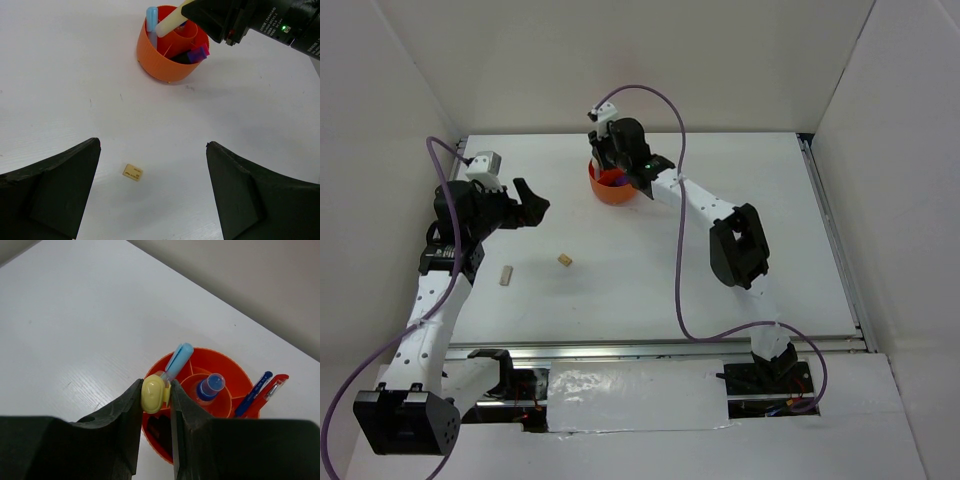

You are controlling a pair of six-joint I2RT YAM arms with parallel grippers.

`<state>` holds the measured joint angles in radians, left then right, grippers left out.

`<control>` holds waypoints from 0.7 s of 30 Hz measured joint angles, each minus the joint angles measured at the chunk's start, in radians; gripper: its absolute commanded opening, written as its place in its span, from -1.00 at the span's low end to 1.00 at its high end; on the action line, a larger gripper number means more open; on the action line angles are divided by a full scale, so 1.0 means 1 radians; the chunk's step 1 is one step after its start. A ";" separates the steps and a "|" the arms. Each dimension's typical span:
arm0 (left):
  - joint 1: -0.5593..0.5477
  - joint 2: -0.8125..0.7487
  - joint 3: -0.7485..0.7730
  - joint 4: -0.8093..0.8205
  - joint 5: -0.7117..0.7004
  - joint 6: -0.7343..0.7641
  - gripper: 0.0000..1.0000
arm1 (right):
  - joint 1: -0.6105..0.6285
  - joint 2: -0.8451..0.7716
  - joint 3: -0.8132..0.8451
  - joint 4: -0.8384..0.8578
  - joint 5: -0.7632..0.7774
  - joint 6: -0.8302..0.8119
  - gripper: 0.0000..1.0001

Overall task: Sort the stationery into containers
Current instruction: Place the pen in the storage box.

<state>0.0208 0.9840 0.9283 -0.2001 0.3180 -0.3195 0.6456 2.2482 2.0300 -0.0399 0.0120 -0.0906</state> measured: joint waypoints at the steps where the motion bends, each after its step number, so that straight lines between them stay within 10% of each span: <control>1: 0.000 0.000 0.000 0.000 0.000 0.000 0.99 | 0.000 0.001 0.000 -0.002 -0.002 0.000 -1.00; 21: 0.002 0.012 0.000 -0.001 0.001 0.000 0.99 | -0.005 0.045 0.000 -0.133 -0.074 -0.035 -1.00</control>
<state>0.0231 0.9958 0.9283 -0.2008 0.3191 -0.3191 0.6407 2.2932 2.0300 -0.1730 -0.0624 -0.1253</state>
